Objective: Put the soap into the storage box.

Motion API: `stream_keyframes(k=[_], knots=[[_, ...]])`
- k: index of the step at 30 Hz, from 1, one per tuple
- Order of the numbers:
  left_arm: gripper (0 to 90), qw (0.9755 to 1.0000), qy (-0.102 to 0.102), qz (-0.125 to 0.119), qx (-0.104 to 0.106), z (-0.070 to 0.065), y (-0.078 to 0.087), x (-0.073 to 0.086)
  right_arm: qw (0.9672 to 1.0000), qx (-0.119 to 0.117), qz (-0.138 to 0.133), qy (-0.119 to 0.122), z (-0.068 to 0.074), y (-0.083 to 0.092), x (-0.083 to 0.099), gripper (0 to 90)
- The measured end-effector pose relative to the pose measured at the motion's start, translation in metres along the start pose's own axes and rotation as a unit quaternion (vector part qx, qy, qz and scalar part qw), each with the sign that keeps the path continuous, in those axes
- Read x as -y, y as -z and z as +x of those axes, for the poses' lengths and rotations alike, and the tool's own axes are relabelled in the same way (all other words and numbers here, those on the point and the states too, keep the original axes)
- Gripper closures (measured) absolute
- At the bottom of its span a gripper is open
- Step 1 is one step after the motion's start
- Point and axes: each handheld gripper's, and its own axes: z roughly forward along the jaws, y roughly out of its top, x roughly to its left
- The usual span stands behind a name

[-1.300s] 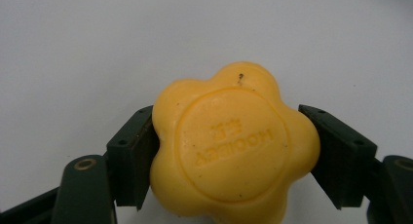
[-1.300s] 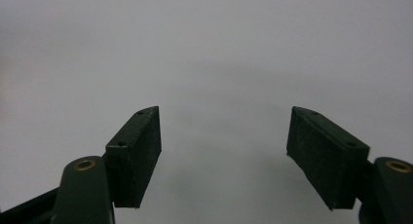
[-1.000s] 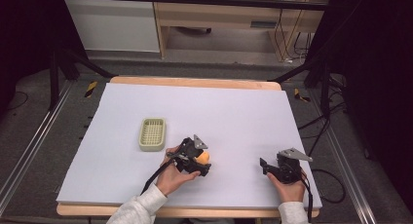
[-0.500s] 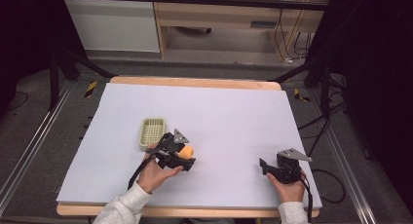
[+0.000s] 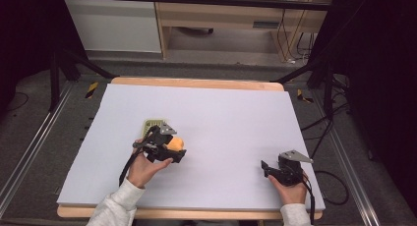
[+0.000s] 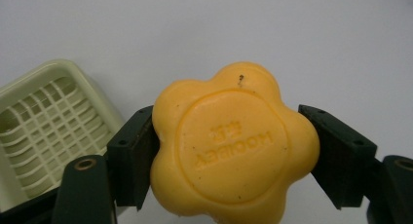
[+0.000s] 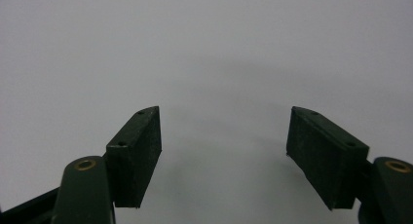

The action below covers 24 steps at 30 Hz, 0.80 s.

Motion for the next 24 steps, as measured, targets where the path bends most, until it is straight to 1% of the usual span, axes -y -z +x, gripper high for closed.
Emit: stream_keyframes(k=[4,5,6,8,16,24], knots=[[26.3,1.0,0.006,-0.004,-0.004,0.009,0.003,-0.001,1.0,0.001,0.001,0.002,0.0,-0.001,0.0,28.6],[26.4,1.0,0.006,-0.004,-0.004,0.009,0.003,-0.001,1.0,0.001,0.001,0.003,0.0,-0.001,0.0,28.6],[26.4,0.9999,0.01,-0.004,-0.008,0.013,0.004,-0.001,1.0,0.001,0.0,0.004,0.001,0.0,0.0,28.6],[26.3,0.9999,0.012,-0.003,-0.011,0.017,0.005,-0.001,1.0,0.001,0.0,0.004,0.0,0.0,0.0,28.6],[26.4,0.9994,0.026,-0.006,-0.023,0.033,0.004,-0.001,1.0,0.002,0.0,0.005,0.001,-0.001,0.0,28.6],[26.4,0.9986,0.039,-0.008,-0.034,0.045,0.007,-0.002,1.0,0.002,0.001,0.006,0.0,-0.001,0.0,28.7]])
